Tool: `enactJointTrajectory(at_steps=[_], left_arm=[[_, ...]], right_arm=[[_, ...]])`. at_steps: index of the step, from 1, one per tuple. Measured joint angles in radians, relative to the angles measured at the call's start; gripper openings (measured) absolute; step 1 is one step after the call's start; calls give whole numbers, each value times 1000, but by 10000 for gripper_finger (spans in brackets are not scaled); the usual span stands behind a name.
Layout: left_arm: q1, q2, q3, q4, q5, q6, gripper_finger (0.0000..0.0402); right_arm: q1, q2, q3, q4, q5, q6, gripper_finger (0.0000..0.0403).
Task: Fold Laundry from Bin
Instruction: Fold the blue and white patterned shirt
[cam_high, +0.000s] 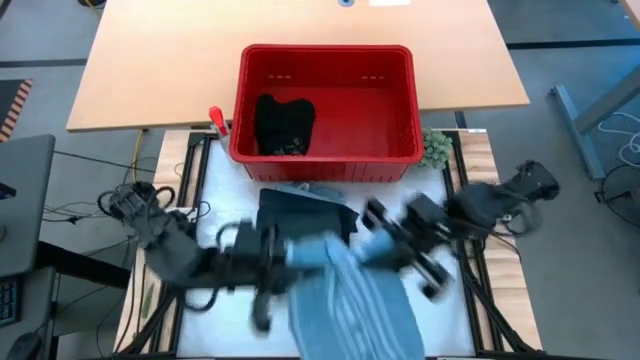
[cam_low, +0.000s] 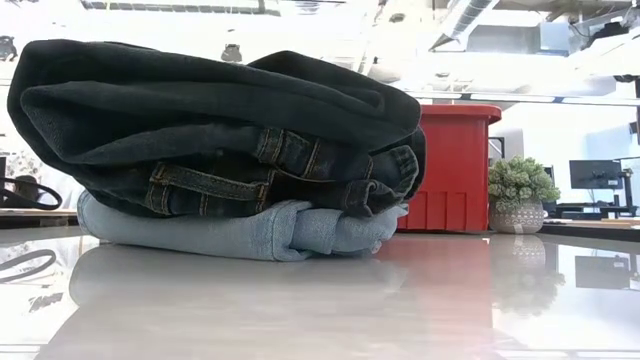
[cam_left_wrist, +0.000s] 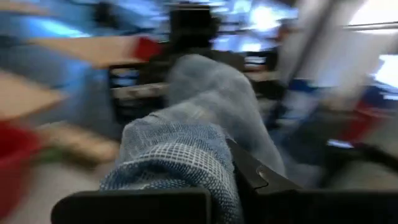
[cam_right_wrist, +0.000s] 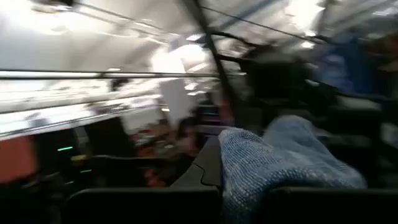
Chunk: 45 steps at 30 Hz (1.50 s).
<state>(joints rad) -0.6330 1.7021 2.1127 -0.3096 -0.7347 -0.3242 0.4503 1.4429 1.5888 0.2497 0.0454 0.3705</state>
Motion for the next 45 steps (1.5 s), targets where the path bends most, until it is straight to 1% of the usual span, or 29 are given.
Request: enactJointTrajectory(at_steps=[3,6,9,11,13,17,20,22,24,27,29,33,37,41,43,45], left_arm=[[34,-81,-86,-175,-137,-90,0],[83,-190,-252,-303,-260,-187,0],[159,-329,-473,-317,-351,-214,0],[222,-430,-627,-271,-374,-210,0],[289,-526,-789,-167,-338,-196,0],[423,-668,-1101,172,-138,-129,0],[498,-744,-1266,399,-26,-133,0],[529,-772,-1338,479,17,-158,0],[548,-783,-1379,522,51,-163,0],[560,-787,-1383,523,73,-170,0],[568,-788,-1383,522,92,-170,0],[573,-787,-1383,520,129,-180,0],[573,-787,-1383,520,162,-202,0],[573,-786,-1383,522,181,-218,0],[573,-786,-1383,528,183,-220,0],[572,-786,-1383,530,188,-222,0]], right_arm=[[-113,-2,-67,-6,-34,60,20],[-252,-2,-160,10,-94,135,20],[-405,2,-258,47,-167,153,20],[-498,4,-311,60,-189,146,20],[-580,4,-345,67,-224,124,20],[-685,2,-371,42,-303,72,20],[-732,3,-372,-8,-344,44,33],[-750,2,-372,-55,-345,37,53],[-763,2,-372,-118,-351,-1,76],[-771,0,-371,-226,-361,-65,116],[-774,0,-345,-338,-362,-100,150],[-786,0,-216,-633,-363,-273,226],[-761,-2,-66,-811,-353,-457,285],[-736,28,66,-837,-318,-578,318],[-741,75,134,-851,-315,-614,326],[-742,134,201,-909,-280,-666,330]])
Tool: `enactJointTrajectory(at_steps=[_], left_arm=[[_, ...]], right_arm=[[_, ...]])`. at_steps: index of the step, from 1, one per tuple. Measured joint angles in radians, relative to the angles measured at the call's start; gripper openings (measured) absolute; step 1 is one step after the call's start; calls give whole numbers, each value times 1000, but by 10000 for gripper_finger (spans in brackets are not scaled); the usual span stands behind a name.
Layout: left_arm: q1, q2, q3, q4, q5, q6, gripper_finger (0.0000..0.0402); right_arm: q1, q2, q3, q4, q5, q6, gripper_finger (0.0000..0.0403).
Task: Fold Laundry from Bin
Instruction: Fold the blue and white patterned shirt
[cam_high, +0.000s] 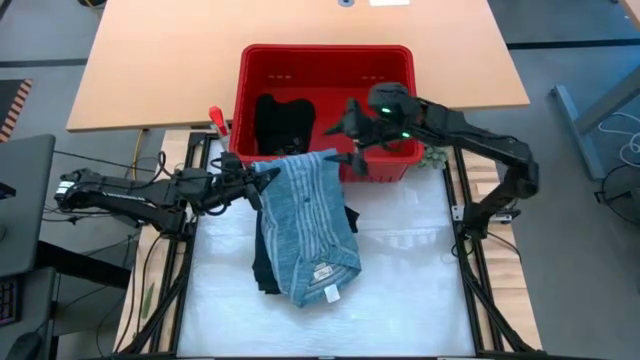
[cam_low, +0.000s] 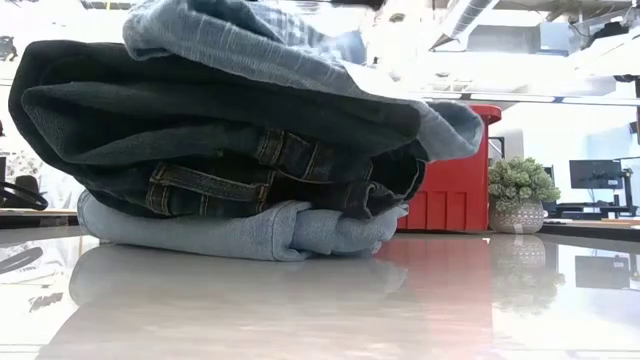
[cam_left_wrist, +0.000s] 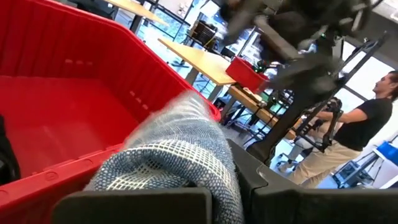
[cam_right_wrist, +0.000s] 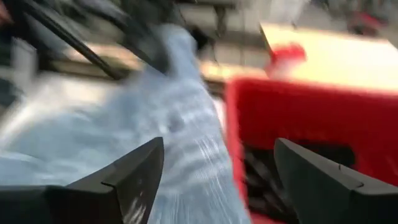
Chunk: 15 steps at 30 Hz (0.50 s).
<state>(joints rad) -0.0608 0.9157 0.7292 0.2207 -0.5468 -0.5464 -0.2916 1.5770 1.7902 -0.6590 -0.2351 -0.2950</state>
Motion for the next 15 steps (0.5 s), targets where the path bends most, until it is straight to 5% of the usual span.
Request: enactJointTrajectory(at_steps=[4,15], left_arm=[[0,0,0,4,2,-24,0],[0,3,0,17,31,-44,0]], right_arm=[[1,91,140,-227,118,-64,331],[-12,309,414,-332,-50,-131,331]])
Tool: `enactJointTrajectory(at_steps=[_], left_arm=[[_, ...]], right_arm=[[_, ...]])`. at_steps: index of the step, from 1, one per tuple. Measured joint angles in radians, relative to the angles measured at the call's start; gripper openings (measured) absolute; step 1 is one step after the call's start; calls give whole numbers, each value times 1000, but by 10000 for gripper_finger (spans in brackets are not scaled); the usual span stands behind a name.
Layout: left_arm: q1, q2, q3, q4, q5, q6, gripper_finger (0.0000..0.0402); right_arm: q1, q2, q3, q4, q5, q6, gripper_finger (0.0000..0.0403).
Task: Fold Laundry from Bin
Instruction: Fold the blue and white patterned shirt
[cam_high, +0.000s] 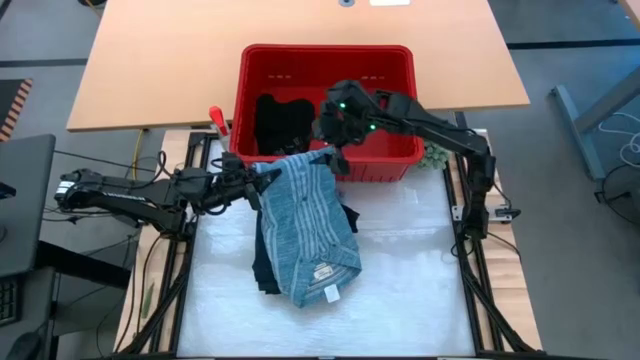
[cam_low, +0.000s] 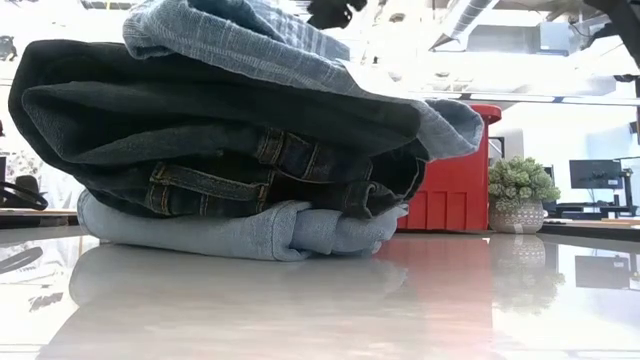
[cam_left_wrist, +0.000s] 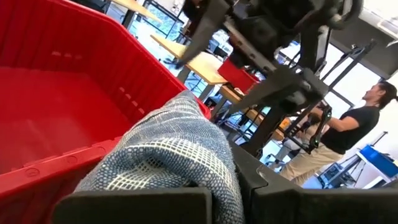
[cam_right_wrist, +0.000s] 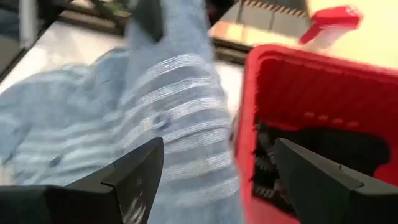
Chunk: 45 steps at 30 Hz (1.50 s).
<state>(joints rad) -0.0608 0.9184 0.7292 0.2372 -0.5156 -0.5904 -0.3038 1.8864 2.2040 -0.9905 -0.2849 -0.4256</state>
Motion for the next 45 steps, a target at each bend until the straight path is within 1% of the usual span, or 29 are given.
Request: enactJointTrajectory(at_steps=[3,7,12,15,19,22,24,27,31,32,34,36,39,42,45], left_arm=[[0,0,0,-10,4,-10,0],[0,0,0,-10,13,-14,0],[-1,0,1,-4,33,-13,0],[-1,0,1,-3,56,-11,0],[-1,0,1,1,74,-10,0],[-1,0,1,1,75,-8,0],[-1,0,1,1,74,2,3],[-1,0,1,1,100,26,17],[-1,-4,1,-26,175,20,60],[-1,-5,2,-47,185,21,75],[-1,-17,2,-121,196,29,104],[0,-38,8,-206,198,33,132],[0,-82,60,-372,200,47,165],[0,-124,127,-517,241,48,185],[-1,-136,196,-578,294,65,193]], right_arm=[[0,36,70,-89,-8,-31,331],[-5,81,107,-166,-9,-79,331],[-22,127,110,-186,3,-122,331],[-27,158,108,-172,48,-142,331],[-25,162,108,-168,50,-152,322],[-13,162,108,-181,50,-167,291],[-1,158,108,-192,51,-180,256],[20,144,108,-220,50,-185,175],[45,141,108,-278,50,-185,42],[49,141,108,-295,50,-186,28],[55,142,108,-325,50,-178,29],[59,142,108,-352,50,-161,37],[62,142,108,-374,50,-150,40],[62,141,108,-375,50,-138,30],[61,141,108,-379,50,-113,30]])
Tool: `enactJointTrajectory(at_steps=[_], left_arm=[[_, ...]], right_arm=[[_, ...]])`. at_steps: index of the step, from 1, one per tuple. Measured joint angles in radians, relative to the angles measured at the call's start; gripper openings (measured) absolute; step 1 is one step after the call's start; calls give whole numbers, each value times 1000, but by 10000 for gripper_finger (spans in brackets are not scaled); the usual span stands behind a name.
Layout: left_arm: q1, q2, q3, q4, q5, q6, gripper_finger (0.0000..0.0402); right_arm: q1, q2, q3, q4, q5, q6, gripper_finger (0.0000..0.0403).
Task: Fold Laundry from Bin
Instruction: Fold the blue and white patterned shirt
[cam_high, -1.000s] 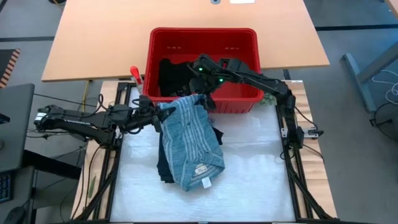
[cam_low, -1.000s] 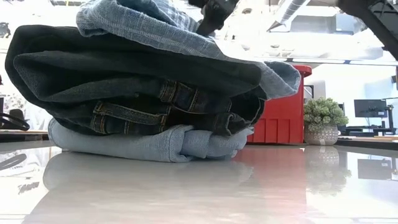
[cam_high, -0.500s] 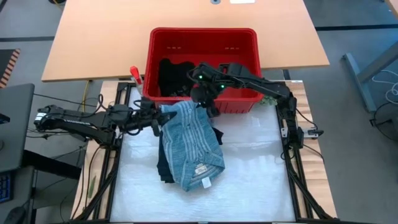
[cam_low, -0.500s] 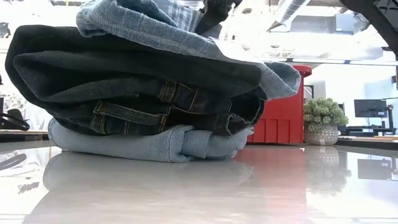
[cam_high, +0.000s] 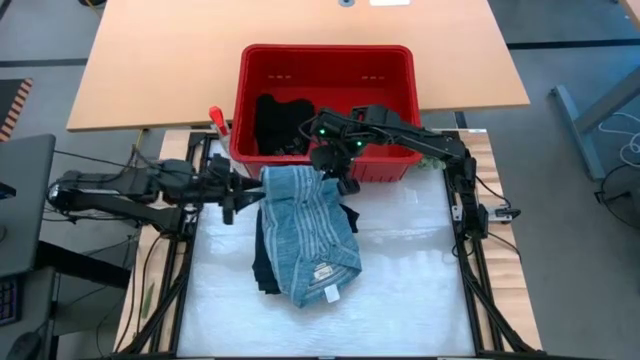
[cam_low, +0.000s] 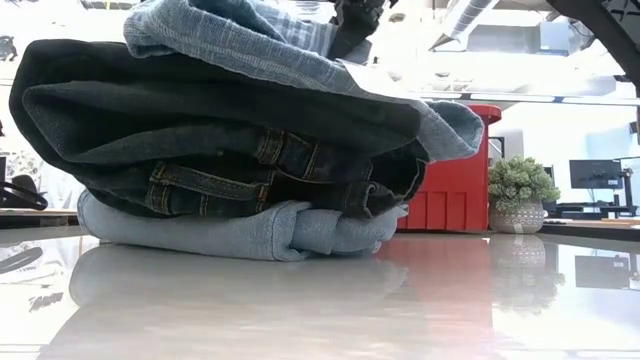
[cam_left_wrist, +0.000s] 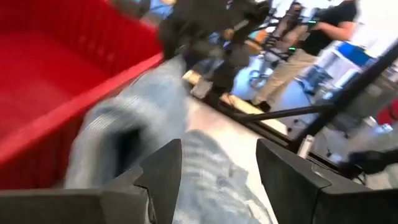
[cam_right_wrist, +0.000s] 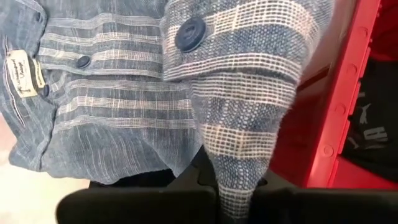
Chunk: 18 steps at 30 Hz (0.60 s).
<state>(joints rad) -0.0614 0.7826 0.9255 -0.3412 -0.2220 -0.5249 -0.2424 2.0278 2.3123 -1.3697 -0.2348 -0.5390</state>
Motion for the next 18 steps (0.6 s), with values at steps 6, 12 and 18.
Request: enactJointTrajectory(at_steps=[6,12,18], left_arm=[[-40,124,203,-65,-72,269,195],[-5,398,497,-309,-186,469,195],[114,637,726,-569,2,546,195]], right_arm=[[7,0,0,-4,0,17,31],[16,0,0,-3,0,27,32],[19,0,0,8,2,43,32]])
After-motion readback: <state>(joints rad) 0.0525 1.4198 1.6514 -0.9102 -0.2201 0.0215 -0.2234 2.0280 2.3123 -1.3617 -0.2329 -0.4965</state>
